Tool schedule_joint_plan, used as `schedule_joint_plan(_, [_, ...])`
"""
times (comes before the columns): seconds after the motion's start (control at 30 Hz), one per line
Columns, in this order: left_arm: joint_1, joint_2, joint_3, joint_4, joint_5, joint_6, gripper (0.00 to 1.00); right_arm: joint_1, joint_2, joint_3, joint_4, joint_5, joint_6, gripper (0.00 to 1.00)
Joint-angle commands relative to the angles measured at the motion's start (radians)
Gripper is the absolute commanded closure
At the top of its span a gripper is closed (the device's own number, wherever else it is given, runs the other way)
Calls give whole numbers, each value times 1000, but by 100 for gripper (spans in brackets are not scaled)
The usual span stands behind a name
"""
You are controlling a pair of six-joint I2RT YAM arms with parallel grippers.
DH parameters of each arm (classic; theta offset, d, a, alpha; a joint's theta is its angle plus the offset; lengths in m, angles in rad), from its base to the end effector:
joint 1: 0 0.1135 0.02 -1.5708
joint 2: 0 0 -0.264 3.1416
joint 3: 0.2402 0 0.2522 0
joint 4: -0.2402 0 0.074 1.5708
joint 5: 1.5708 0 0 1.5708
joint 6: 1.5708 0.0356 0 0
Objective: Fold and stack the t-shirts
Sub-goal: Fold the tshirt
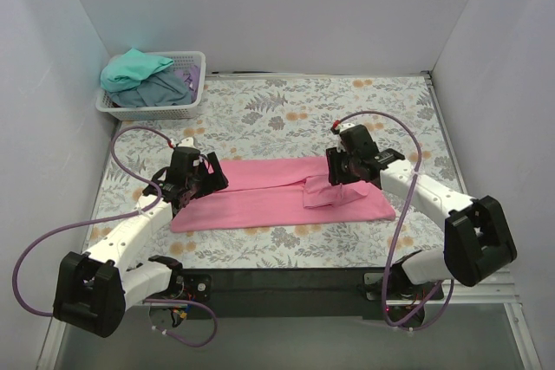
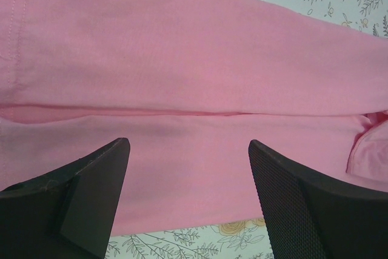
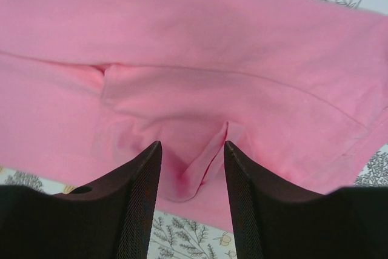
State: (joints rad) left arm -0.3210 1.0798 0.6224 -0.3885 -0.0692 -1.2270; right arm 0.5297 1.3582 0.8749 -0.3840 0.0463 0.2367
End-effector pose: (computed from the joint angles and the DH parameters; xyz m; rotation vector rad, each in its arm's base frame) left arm 0.2042 -0.0653 0.2100 -1.1284 2.2430 -0.6033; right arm 0.2424 0.1400 0.2273 -0.3381 2.4343 0.2845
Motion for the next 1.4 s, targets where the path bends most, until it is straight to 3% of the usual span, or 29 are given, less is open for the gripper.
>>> schedule_joint_plan(0.0, [-4,-3,33,5,-6,18,21,0,67,74,-29,145,44,48])
schedule_joint_plan(0.47, [-3,-1,34,4,8,21,21,-2,231,131,-85,173,88,53])
schedule_joint_plan(0.67, [-3,2,36,4,12,24,21,0,200,108,-96,164,90,82])
schedule_joint_plan(0.7, [-3,0,34,4,12,24,21,0,188,105,-104,162,90,95])
schedule_joint_plan(0.73, [-3,2,34,4,11,24,21,1,162,101,-121,162,90,99])
schedule_joint_plan(1.2, [-7,8,37,0,98,4,21,1,-232,-172,-208,9,214,98])
schedule_joint_plan(1.27, [-21,17,51,-10,117,-8,21,3,-258,-215,-213,-23,233,94])
schedule_joint_plan(1.37, [-70,43,95,-47,140,-45,21,4,-303,-260,-214,-83,248,77])
